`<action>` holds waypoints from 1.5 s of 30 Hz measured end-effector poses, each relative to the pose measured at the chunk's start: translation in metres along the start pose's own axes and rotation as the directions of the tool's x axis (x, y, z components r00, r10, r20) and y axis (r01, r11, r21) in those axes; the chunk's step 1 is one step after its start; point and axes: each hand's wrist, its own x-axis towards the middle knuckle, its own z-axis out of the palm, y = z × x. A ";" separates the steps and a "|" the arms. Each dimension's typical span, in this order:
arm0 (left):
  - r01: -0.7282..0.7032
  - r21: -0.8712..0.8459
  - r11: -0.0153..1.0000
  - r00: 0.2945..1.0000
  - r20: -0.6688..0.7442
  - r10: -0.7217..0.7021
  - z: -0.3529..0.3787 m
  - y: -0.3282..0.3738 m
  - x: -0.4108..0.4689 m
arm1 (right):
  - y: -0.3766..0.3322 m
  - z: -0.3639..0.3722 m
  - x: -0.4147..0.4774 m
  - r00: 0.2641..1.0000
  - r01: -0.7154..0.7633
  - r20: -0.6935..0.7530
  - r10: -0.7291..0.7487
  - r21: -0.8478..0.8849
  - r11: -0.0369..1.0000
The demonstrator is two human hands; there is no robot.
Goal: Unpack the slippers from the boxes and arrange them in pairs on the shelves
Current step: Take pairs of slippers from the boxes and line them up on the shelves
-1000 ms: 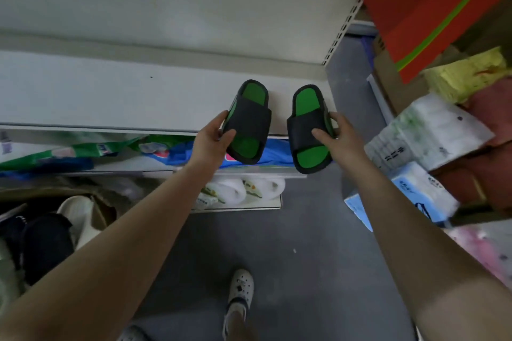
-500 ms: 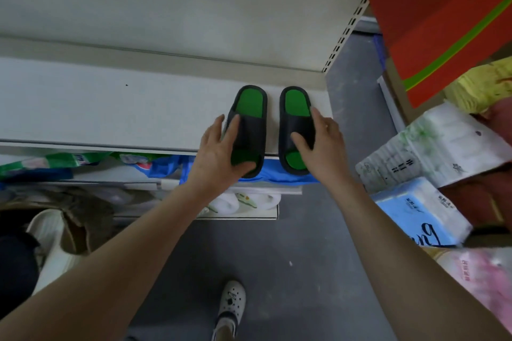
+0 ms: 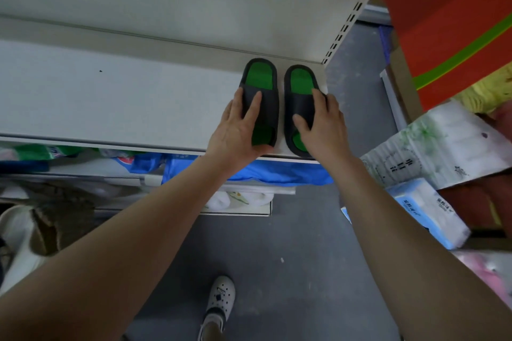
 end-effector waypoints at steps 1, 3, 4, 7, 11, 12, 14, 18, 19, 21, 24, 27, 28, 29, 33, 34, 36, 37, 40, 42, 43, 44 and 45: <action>0.002 0.006 1.000 1.000 -0.003 -0.002 0.001 0.002 0.002 | 0.000 0.000 0.000 1.000 0.005 0.002 -0.005 -0.010 1.000; 0.007 0.016 1.000 1.000 -0.004 -0.007 0.002 0.003 0.003 | 0.000 0.001 -0.001 1.000 0.012 0.001 -0.012 -0.022 1.000; 0.009 0.018 1.000 1.000 0.002 -0.009 0.003 0.003 0.003 | 0.000 0.001 -0.001 1.000 0.014 0.000 -0.014 -0.024 1.000; 0.013 0.023 1.000 1.000 0.023 -0.013 0.000 0.002 0.002 | -0.001 0.000 -0.001 1.000 0.011 0.021 -0.010 -0.040 0.999; 0.009 0.044 0.999 0.997 0.080 -0.012 -0.010 -0.002 -0.002 | -0.006 -0.005 -0.003 0.999 0.017 0.045 -0.012 -0.098 0.995; -0.002 0.056 0.998 0.996 0.087 -0.003 -0.014 -0.004 -0.005 | -0.009 -0.008 -0.005 0.999 0.045 0.025 -0.042 -0.126 0.991; -0.036 0.099 0.994 0.996 0.086 0.027 -0.026 -0.010 -0.016 | -0.017 -0.015 -0.011 0.991 0.125 -0.031 -0.133 -0.177 0.976; -0.084 0.180 0.980 0.996 0.032 0.079 -0.062 -0.034 -0.055 | -0.048 -0.019 -0.037 0.957 0.255 -0.086 -0.276 -0.192 0.948; -0.088 0.197 0.977 0.996 0.011 0.087 -0.072 -0.043 -0.069 | -0.058 -0.016 -0.045 0.947 0.285 -0.096 -0.307 -0.190 0.939; -0.063 0.198 0.978 0.996 -0.042 0.072 -0.090 -0.069 -0.100 | -0.080 -0.008 -0.064 0.925 0.345 -0.105 -0.364 -0.164 0.924; 0.035 0.173 0.984 0.997 -0.078 -0.021 -0.117 -0.112 -0.160 | -0.122 0.012 -0.098 0.894 0.434 -0.080 -0.441 -0.092 0.896; 0.142 0.175 0.974 0.983 -0.144 -0.117 -0.136 -0.159 -0.231 | -0.175 0.040 -0.137 0.870 0.491 -0.036 -0.492 -0.021 0.871; 0.182 0.171 0.968 0.974 -0.163 -0.155 -0.142 -0.176 -0.256 | -0.194 0.051 -0.152 0.859 0.511 -0.025 -0.511 -0.009 0.859; 0.232 0.161 0.959 0.963 -0.176 -0.203 -0.148 -0.192 -0.282 | -0.215 0.063 -0.167 0.851 0.526 -0.007 -0.526 0.007 0.851; 0.446 0.129 0.886 0.891 -0.159 -0.426 -0.168 -0.263 -0.391 | -0.298 0.120 -0.234 0.831 0.523 0.137 -0.540 0.139 0.841; 0.495 0.123 0.860 0.866 -0.159 -0.475 -0.171 -0.281 -0.417 | -0.318 0.135 -0.249 0.819 0.523 0.175 -0.547 0.163 0.836; 0.583 0.115 0.804 0.811 -0.147 -0.567 -0.177 -0.314 -0.464 | -0.358 0.165 -0.275 0.774 0.527 0.290 -0.563 0.199 0.826; 0.615 0.110 0.780 0.787 -0.135 -0.602 -0.180 -0.329 -0.484 | -0.377 0.180 -0.286 0.739 0.532 0.357 -0.571 0.211 0.820; 0.681 0.119 0.723 0.732 -0.106 -0.672 -0.193 -0.370 -0.532 | -0.432 0.225 -0.311 0.620 0.564 0.490 -0.612 0.265 0.782; 0.706 0.123 0.697 0.708 -0.110 -0.698 -0.202 -0.396 -0.553 | -0.464 0.252 -0.325 0.547 0.596 0.530 -0.648 0.298 0.746; 0.716 0.122 0.688 0.698 -0.127 -0.704 -0.207 -0.407 -0.560 | -0.480 0.264 -0.331 0.508 0.612 0.551 -0.662 0.310 0.728; 0.724 0.124 0.678 0.689 -0.148 -0.709 -0.212 -0.418 -0.566 | -0.495 0.276 -0.335 0.471 0.624 0.571 -0.672 0.323 0.712; 0.732 0.126 0.670 0.681 -0.176 -0.711 -0.217 -0.428 -0.572 | -0.510 0.286 -0.339 0.441 0.633 0.588 -0.678 0.331 0.700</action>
